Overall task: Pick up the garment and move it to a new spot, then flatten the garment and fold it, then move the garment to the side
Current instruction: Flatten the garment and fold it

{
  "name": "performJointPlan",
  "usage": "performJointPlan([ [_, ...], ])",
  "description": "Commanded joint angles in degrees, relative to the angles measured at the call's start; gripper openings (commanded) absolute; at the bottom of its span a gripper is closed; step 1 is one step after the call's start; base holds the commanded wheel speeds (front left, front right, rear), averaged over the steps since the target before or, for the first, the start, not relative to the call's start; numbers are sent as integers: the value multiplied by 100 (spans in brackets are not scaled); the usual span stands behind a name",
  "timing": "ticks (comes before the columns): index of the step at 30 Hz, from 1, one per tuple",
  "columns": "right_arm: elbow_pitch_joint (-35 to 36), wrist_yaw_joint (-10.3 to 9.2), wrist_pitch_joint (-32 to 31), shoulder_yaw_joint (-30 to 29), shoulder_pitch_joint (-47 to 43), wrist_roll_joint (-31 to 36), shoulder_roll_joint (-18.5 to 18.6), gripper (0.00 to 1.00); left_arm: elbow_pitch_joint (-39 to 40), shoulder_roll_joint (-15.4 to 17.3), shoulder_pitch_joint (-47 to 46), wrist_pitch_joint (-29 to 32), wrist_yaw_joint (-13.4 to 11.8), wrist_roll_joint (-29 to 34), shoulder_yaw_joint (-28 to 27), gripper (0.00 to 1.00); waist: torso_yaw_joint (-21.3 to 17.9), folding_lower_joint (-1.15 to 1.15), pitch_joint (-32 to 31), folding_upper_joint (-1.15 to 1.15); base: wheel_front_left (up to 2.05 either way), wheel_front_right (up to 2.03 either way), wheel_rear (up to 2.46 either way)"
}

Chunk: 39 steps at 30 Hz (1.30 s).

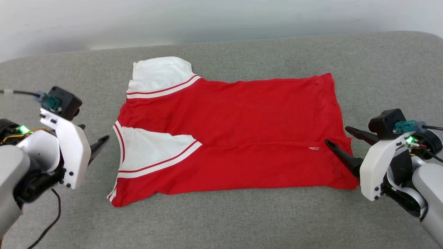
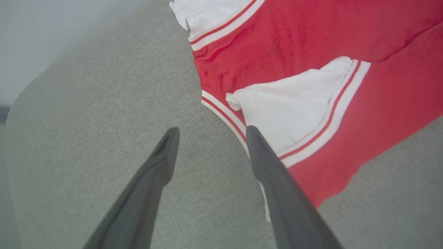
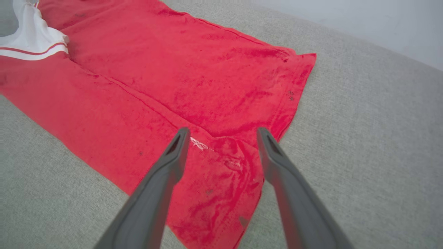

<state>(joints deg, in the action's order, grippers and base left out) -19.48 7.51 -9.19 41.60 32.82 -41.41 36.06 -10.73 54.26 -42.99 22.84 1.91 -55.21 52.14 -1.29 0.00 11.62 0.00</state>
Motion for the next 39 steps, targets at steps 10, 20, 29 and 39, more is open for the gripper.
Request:
performJointPlan([
  [10,174,-4,-174,124,46,-79,-13,100,290,93,-100,1801,74,-833,318,100,-118,0,41,0,0,0,0],
  [20,142,-3,-207,320,332,-127,-114,100,-296,-280,161,2178,227,-784,791,100,-329,0,284,0,0,0,0],
  [29,72,-4,-180,419,669,-190,-21,100,-832,-560,344,2121,429,-795,1065,0,-397,0,239,0,0,0,0],
  [39,601,-4,-1750,1204,1584,-595,765,100,-379,-223,47,1832,515,-706,932,0,-298,0,-21,0,0,0,0],
])
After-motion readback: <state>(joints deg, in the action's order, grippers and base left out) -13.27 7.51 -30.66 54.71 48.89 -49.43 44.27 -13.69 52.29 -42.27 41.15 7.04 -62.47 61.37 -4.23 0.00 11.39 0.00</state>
